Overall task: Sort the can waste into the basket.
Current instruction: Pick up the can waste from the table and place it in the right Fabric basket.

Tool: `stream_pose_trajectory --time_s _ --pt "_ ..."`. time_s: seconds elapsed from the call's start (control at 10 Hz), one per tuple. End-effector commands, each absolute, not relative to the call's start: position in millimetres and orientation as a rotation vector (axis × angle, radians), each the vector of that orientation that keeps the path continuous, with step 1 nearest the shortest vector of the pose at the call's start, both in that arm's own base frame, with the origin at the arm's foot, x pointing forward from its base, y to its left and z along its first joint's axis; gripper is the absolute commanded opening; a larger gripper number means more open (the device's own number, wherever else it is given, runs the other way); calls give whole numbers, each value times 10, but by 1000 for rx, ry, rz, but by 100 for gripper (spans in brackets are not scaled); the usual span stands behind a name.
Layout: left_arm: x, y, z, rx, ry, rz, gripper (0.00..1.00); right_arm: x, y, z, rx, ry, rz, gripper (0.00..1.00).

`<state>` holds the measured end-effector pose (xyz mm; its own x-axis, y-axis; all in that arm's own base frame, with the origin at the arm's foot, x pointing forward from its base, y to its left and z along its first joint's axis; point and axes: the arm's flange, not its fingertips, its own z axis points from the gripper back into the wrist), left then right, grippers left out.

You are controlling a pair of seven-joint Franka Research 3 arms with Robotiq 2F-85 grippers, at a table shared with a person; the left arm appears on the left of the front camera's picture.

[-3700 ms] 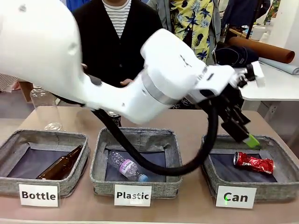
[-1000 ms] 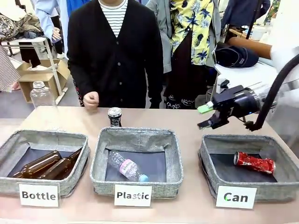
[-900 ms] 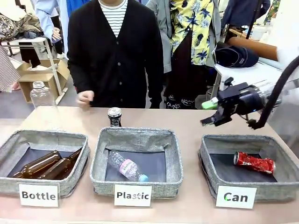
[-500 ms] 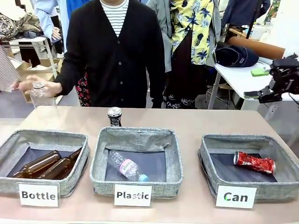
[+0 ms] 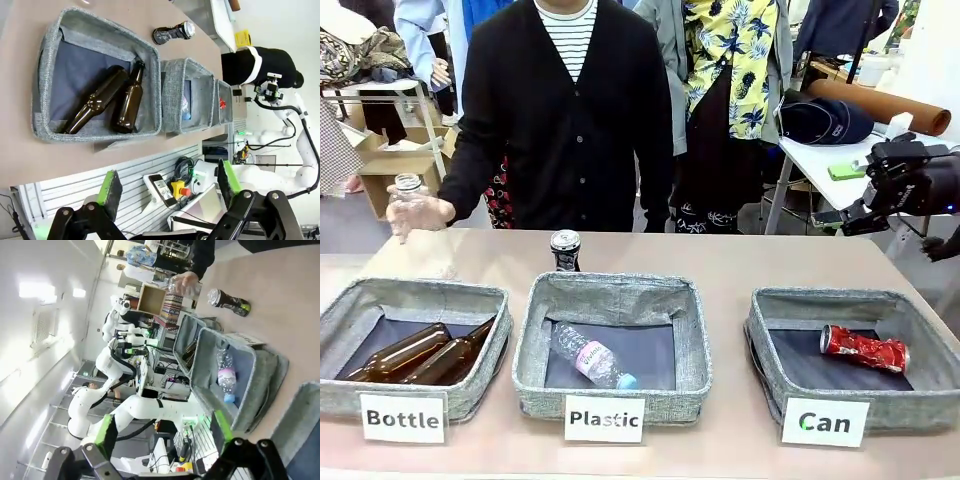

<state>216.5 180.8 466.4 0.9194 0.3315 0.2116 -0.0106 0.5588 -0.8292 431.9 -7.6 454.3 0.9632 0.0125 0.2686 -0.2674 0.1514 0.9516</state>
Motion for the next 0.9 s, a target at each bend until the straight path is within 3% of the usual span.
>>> stream_pose_trajectory --time_s 0.0,0.3,0.4,0.5,0.7,0.8 --pt "2130 1830 4617 -955 -354 213 100 4353 -123 4606 1423 -237 217 100" --pt "2165 1811 4657 -963 -365 209 100 4353 -123 4606 1423 -237 217 100" --pt "2481 1764 4737 -930 -283 114 100 4353 -123 4606 1423 -237 217 100" --pt "2887 1808 4817 -944 -309 99 100 4353 -123 4606 1423 -237 217 100" --pt "3677 1510 4674 -1046 -237 18 100 4353 -123 4606 1423 -237 217 100" --pt "3805 1635 4670 -1117 -203 45 100 4353 -123 4606 1423 -237 217 100"
